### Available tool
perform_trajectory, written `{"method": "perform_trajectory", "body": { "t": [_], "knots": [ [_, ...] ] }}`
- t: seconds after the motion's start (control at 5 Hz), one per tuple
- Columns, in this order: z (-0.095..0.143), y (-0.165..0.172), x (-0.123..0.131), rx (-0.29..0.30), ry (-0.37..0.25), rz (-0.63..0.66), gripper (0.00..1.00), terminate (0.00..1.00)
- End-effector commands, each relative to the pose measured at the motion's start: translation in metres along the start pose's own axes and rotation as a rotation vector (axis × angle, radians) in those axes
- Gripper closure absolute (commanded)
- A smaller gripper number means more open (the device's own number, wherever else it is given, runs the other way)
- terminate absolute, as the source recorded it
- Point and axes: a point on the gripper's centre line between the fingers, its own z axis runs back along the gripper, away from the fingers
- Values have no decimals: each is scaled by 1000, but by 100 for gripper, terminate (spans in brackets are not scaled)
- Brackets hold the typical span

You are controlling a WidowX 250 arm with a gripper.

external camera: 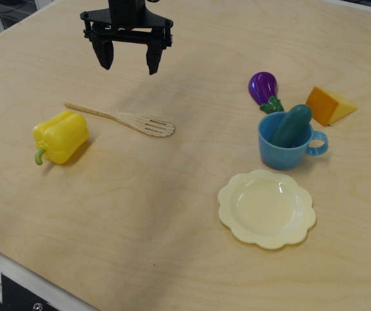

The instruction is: Take cucumber out of cup

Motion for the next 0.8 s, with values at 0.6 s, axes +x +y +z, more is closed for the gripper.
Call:
{"method": "perform_trajectory", "body": {
  "t": [0.6],
  "knots": [
    [38, -79, 6, -199, -34, -485, 0, 0]
  ]
}}
